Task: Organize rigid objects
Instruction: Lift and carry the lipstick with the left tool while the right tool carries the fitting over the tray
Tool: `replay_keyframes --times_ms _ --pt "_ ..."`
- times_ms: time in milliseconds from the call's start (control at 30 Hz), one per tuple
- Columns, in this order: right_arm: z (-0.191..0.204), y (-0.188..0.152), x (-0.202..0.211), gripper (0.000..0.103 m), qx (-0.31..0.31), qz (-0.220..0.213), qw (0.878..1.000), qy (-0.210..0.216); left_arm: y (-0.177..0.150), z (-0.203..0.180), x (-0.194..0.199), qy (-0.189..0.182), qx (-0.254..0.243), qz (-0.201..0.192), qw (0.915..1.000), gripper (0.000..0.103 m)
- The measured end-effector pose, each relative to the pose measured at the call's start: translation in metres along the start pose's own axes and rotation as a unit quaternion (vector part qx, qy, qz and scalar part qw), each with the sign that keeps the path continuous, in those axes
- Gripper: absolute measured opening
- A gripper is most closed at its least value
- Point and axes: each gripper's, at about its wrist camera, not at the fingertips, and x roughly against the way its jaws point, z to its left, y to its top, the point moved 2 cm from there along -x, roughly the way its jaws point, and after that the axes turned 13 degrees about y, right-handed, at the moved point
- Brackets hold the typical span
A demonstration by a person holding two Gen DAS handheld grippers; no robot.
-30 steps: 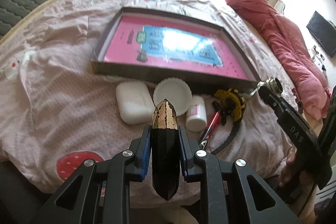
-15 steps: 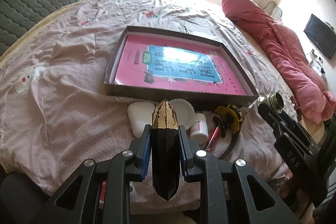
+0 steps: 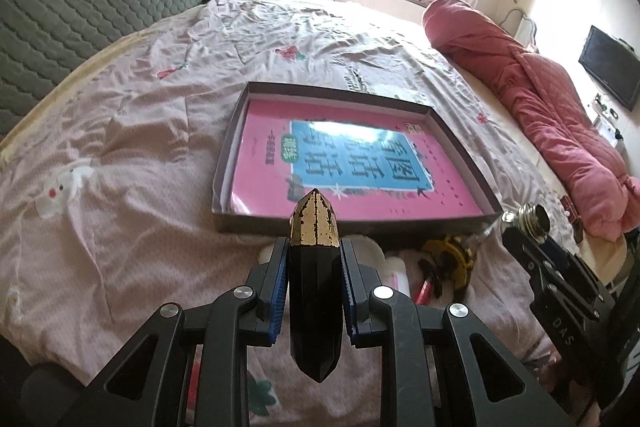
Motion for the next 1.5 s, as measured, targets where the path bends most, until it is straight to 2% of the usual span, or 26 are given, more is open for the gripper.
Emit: replay_keyframes --times_ms 167,433,767,1133,1333,1500 --pt "-0.005 0.003 -0.007 0.042 -0.003 -0.002 1.000 0.000 0.013 0.003 -0.013 0.008 0.001 0.002 1.0000 0.024" --pt "-0.017 0.012 -0.022 0.042 -0.014 -0.005 1.000 -0.006 0.034 0.010 -0.036 0.001 0.008 0.014 0.9999 0.024" --pt "-0.019 0.023 -0.048 0.042 0.009 -0.004 1.000 -0.005 0.058 0.008 -0.064 -0.007 0.005 0.027 0.9996 0.024" --pt "-0.029 0.038 -0.077 0.042 0.003 0.009 1.000 -0.007 0.069 -0.001 -0.086 0.000 -0.004 0.041 0.9991 0.024" --pt "-0.032 0.027 -0.088 0.042 0.011 0.031 0.999 0.000 0.068 -0.010 -0.098 0.003 -0.017 0.050 0.9986 0.024" --pt "-0.034 0.028 -0.088 0.042 0.007 0.028 1.000 -0.001 0.064 -0.016 -0.109 0.009 -0.023 0.060 0.9979 0.023"
